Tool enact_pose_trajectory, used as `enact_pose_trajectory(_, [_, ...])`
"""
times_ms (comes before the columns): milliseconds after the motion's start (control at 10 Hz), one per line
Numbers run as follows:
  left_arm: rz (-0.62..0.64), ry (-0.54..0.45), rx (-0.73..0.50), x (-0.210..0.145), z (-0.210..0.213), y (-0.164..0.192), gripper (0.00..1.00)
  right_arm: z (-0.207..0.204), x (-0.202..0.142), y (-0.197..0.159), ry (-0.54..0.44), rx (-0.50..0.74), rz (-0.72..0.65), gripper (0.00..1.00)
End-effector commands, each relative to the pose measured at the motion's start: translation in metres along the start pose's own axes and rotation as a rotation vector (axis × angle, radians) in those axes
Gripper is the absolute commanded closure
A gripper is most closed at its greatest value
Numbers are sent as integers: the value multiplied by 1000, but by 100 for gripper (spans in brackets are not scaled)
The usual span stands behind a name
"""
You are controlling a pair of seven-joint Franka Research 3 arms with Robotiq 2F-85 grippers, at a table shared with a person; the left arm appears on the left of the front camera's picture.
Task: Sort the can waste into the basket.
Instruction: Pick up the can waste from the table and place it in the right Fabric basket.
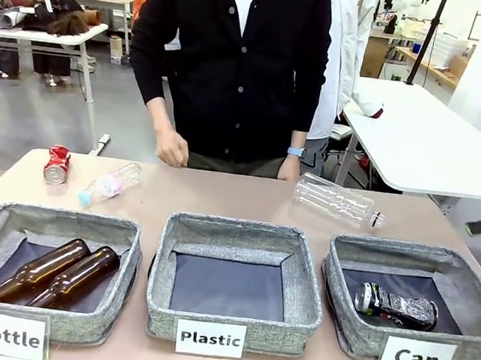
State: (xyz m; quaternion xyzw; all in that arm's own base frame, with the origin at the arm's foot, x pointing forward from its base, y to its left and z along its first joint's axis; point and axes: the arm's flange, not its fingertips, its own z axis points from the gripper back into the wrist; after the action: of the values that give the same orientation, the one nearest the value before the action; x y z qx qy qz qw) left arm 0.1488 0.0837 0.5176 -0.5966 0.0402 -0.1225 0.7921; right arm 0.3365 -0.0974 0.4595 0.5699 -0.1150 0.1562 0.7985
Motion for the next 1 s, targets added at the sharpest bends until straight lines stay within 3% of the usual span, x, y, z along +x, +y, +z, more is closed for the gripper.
enact_pose_trajectory(0, [15, 107, 33, 18, -44, 7, 0, -9, -10, -4, -64, 43, -135, 0])
enact_pose_trajectory(200, [47, 187, 136, 30, -67, 23, 0, -9, -14, -16, -98, 12, -159, 0])
enact_pose_trajectory(300, [52, 130, 161, 36, -73, 27, 0, 1, -18, -14, -44, 25, -113, 0])
enact_pose_trajectory(400, [49, 166, 84, 34, -39, 1, 0, 1, -18, -14, -44, 25, -113, 0])
enact_pose_trajectory(900, [49, 166, 84, 34, -39, 1, 0, 1, -18, -14, -44, 25, -113, 0])
